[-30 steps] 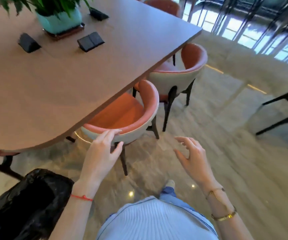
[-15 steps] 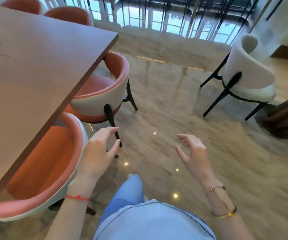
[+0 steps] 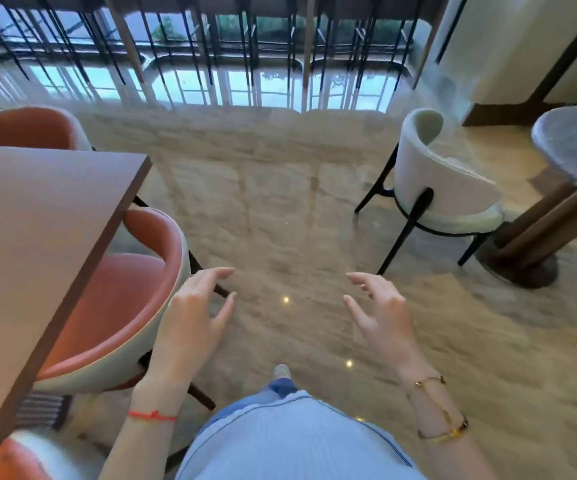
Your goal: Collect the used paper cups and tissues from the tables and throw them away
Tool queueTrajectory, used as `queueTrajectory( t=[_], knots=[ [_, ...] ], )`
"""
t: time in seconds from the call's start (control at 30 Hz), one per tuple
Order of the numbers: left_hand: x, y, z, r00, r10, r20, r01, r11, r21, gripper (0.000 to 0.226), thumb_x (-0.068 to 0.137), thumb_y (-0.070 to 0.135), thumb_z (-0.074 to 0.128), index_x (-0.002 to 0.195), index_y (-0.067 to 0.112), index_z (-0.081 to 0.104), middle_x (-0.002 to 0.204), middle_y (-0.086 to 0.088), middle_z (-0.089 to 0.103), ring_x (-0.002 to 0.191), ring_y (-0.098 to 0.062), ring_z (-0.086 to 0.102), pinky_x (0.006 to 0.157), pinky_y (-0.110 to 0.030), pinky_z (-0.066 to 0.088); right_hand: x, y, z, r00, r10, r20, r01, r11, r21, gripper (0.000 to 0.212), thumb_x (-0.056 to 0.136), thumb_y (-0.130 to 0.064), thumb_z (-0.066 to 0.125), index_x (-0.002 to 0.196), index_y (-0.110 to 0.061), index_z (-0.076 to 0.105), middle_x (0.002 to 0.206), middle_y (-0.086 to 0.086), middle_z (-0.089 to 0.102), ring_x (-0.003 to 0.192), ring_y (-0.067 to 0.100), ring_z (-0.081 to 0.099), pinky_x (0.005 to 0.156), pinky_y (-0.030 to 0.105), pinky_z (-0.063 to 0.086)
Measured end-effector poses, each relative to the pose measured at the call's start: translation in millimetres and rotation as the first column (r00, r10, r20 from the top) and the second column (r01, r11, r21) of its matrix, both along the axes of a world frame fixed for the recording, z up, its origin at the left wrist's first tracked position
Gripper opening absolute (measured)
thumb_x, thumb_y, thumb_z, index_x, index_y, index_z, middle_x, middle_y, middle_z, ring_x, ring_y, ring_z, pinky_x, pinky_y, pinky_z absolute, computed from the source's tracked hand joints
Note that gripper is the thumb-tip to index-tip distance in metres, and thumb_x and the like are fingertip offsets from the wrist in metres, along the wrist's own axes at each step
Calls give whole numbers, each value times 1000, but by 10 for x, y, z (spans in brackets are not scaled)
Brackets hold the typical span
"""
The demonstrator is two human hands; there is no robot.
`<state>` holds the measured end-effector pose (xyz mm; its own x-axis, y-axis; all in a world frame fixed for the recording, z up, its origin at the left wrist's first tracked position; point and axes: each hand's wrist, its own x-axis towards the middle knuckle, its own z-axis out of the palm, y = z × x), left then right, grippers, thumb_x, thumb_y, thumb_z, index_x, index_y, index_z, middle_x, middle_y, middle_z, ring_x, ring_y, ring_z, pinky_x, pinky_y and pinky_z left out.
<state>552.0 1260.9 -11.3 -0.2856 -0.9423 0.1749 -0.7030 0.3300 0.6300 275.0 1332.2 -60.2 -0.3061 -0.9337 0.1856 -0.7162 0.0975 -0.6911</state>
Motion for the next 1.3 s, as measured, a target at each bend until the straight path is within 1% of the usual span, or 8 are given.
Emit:
queueTrajectory(
  t=[0.17, 0.33, 0.43, 0.6, 0.77, 0.9, 1.07, 1.3],
  knots=[
    [-357, -1171, 117, 997, -75, 24, 75, 997, -9, 37, 87, 14, 69, 123, 14, 61, 120, 2, 63, 115, -16, 59, 99, -37, 47, -314, -1062, 93, 998, -57, 13, 57, 998, -29, 33, 85, -20, 70, 117, -25, 62, 108, -13, 61, 102, 8, 56, 94, 24, 43],
    [-697, -2161, 97, 990, -134, 47, 134, 991, 9, 36, 87, 13, 69, 123, 12, 62, 118, 1, 64, 112, -17, 60, 98, -35, 46, -616, -1846, 39, 993, -116, 3, 115, 993, 17, 33, 86, -22, 69, 117, -26, 61, 108, -16, 59, 103, 5, 54, 92, 16, 38],
    [-885, -2741, -3, 989, -136, 57, 135, 991, 19, 35, 86, 14, 69, 120, 13, 63, 115, 3, 65, 108, -16, 62, 95, -35, 49, -816, -2379, -42, 992, -128, 10, 128, 991, 44, 32, 86, -23, 69, 117, -27, 61, 109, -16, 59, 104, 5, 53, 92, 18, 39],
    [-1361, -3944, -114, 993, -112, 45, 111, 993, 31, 33, 87, 18, 68, 120, 17, 63, 114, 7, 64, 105, -13, 62, 92, -35, 50, -1268, -3632, -80, 994, -107, 20, 105, 992, 73, 31, 88, -22, 68, 119, -23, 62, 113, -11, 62, 107, 7, 53, 93, 22, 41],
    [-1882, -5194, 16, 999, -42, 11, 42, 999, 6, 33, 85, 15, 70, 118, 16, 64, 112, 6, 64, 104, -14, 62, 94, -34, 49, -1797, -5034, 150, 999, -48, 18, 46, 997, 55, 32, 87, -18, 69, 118, -17, 63, 111, -6, 63, 103, 9, 53, 96, 25, 43],
    [-2170, -6094, 99, 1000, 15, -5, -15, 1000, 6, 34, 84, 12, 71, 117, 14, 65, 111, 4, 65, 104, -16, 63, 94, -34, 47, -2146, -6134, 311, 1000, 21, -3, -21, 998, 57, 33, 88, -18, 69, 120, -18, 62, 114, -6, 63, 110, 10, 55, 98, 31, 46],
    [-2330, -7033, 62, 995, 95, -13, -94, 995, 30, 34, 84, 12, 71, 118, 17, 64, 112, 6, 65, 105, -14, 62, 94, -31, 46, -2370, -7287, 283, 995, 99, -10, -98, 992, 76, 33, 89, -24, 67, 121, -24, 61, 116, -13, 61, 110, 4, 53, 98, 27, 46],
    [-2568, -8667, -169, 992, 123, -8, -123, 992, 41, 34, 84, 11, 71, 117, 16, 65, 111, 7, 65, 105, -13, 61, 94, -21, 42, -2584, -8956, -5, 990, 143, -3, -142, 987, 78, 32, 86, -19, 69, 117, -22, 63, 111, -11, 62, 105, 7, 54, 96, 26, 45]
  ],
)
